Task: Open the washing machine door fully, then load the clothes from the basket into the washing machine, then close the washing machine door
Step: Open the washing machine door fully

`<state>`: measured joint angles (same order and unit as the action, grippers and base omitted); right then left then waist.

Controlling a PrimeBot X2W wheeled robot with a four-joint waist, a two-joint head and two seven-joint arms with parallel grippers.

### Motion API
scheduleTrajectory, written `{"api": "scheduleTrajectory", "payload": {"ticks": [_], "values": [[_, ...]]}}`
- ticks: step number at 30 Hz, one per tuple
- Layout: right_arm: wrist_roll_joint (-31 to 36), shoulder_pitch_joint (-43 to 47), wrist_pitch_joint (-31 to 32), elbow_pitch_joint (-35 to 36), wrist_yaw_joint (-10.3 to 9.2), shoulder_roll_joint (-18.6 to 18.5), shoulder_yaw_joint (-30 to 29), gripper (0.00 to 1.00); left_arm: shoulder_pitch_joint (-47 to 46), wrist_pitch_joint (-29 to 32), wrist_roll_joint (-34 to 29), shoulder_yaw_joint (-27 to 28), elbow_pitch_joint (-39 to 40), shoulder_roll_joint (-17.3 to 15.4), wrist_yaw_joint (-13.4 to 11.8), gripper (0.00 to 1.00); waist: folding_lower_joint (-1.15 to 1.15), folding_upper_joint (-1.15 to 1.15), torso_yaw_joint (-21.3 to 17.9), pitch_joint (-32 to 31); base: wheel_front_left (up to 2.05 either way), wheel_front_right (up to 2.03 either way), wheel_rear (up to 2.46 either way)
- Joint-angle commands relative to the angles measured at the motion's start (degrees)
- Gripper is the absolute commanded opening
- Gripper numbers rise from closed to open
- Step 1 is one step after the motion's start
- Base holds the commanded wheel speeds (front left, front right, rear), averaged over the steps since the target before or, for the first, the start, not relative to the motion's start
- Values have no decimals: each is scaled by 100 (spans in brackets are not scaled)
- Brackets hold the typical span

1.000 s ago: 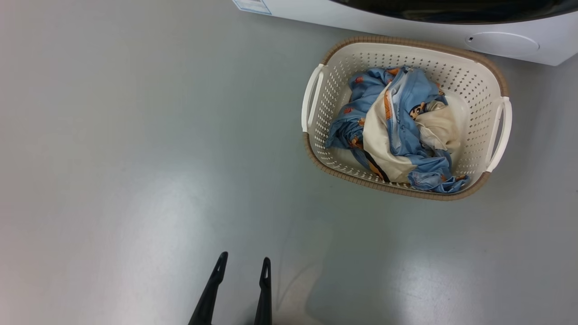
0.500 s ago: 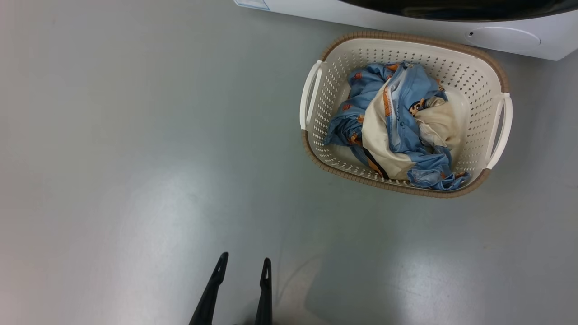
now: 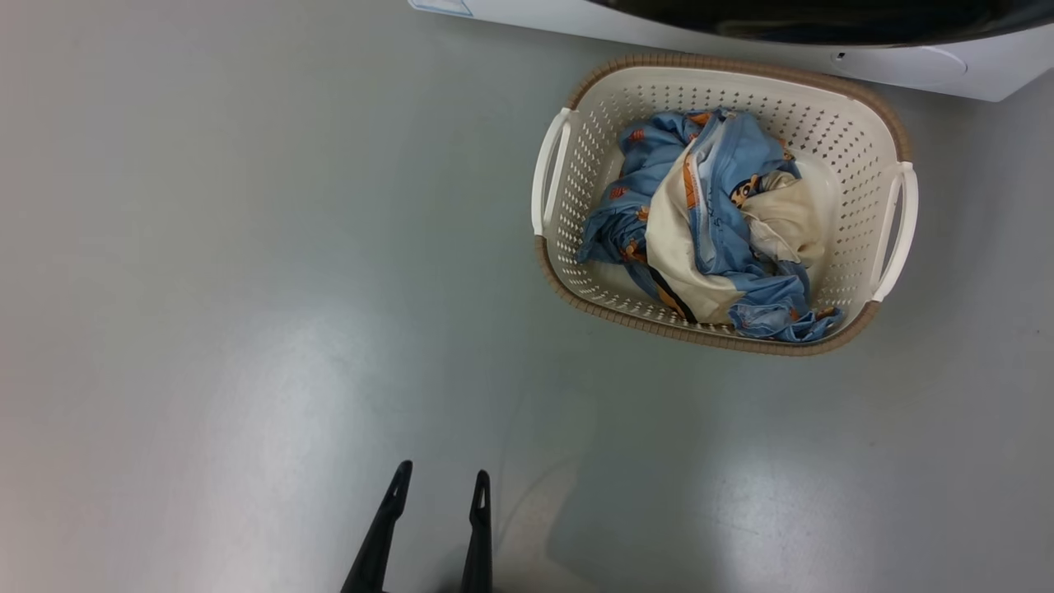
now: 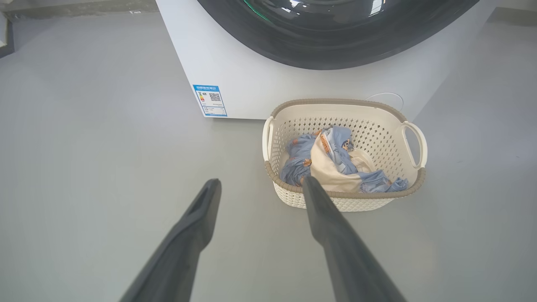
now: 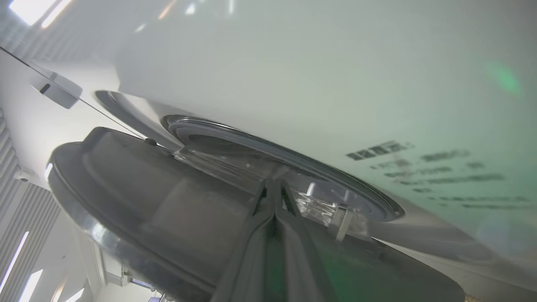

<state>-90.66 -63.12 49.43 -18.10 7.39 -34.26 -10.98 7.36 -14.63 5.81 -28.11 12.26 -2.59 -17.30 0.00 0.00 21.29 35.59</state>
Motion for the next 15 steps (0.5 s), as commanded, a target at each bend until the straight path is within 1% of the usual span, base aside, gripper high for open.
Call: {"api": "scheduleTrajectory", "payload": {"ticks": [1, 10, 15], "values": [[-83, 80, 115, 244, 10, 94, 130, 0, 103, -37, 10, 174, 70, -29, 12, 100, 0, 0, -6, -6, 0, 0, 0], [-109, 180, 289, 500, 10, 267, 202, 0, 14, -37, 71, 274, -48, -29, 74, 100, 0, 0, -16, -28, 0, 0, 0], [-101, 274, 360, 653, 10, 392, 258, 0, -52, -37, 161, 397, -70, -29, 136, 100, 0, 0, -107, -94, 0, 0, 0]]}}
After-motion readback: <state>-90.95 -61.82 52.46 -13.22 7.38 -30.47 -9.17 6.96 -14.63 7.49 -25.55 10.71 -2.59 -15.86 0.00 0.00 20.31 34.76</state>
